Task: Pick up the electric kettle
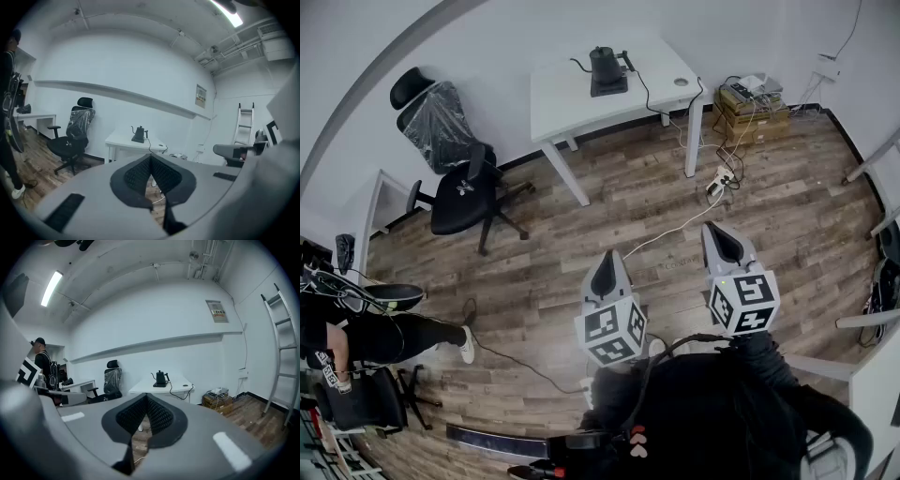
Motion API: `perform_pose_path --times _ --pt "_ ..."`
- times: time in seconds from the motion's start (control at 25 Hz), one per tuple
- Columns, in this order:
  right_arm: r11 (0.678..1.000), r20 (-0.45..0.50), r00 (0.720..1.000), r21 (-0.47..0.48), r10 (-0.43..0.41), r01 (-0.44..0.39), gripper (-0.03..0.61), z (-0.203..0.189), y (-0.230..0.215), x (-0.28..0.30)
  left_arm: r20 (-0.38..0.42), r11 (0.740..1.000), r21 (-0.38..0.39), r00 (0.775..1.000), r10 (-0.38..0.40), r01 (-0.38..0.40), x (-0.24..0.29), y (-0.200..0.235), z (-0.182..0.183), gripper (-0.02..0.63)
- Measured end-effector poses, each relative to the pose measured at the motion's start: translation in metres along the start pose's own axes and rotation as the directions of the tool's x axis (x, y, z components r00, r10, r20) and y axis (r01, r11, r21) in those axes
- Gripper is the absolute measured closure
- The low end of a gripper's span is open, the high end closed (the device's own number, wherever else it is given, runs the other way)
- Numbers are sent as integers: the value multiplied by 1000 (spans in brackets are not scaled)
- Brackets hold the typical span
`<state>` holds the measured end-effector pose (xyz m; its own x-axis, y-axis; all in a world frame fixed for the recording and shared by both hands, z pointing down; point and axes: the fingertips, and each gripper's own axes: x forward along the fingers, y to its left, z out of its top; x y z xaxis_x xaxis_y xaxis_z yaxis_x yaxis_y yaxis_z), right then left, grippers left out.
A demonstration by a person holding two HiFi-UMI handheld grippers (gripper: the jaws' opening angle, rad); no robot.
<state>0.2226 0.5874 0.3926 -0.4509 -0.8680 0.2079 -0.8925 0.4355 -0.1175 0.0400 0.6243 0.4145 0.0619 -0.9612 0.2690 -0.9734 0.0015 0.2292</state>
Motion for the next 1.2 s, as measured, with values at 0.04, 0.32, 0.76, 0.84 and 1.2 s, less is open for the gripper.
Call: perform_pose_path --times 0.04,0.32,0.76,0.84,1.2 --pt "1000 0 1000 -2 1 -1 577 0 0 0 2 1000 2 1000 0 0 0 -1 0 614" --pt "1000 -5 1000 -2 -2 2 577 -2 2 -2 6 1000 4 1000 -2 2 -4 1 1 614" --pt "999 19 999 12 -37 37 577 -4 15 5 -11 1000 4 1000 -28 28 -7 22 3 614" --pt "999 21 998 15 -52 52 577 -5 19 6 -13 999 11 999 -31 31 -9 29 3 614" --pt "996 23 996 -2 -86 86 577 -16 35 22 -48 999 -18 998 -46 46 5 59 -11 614"
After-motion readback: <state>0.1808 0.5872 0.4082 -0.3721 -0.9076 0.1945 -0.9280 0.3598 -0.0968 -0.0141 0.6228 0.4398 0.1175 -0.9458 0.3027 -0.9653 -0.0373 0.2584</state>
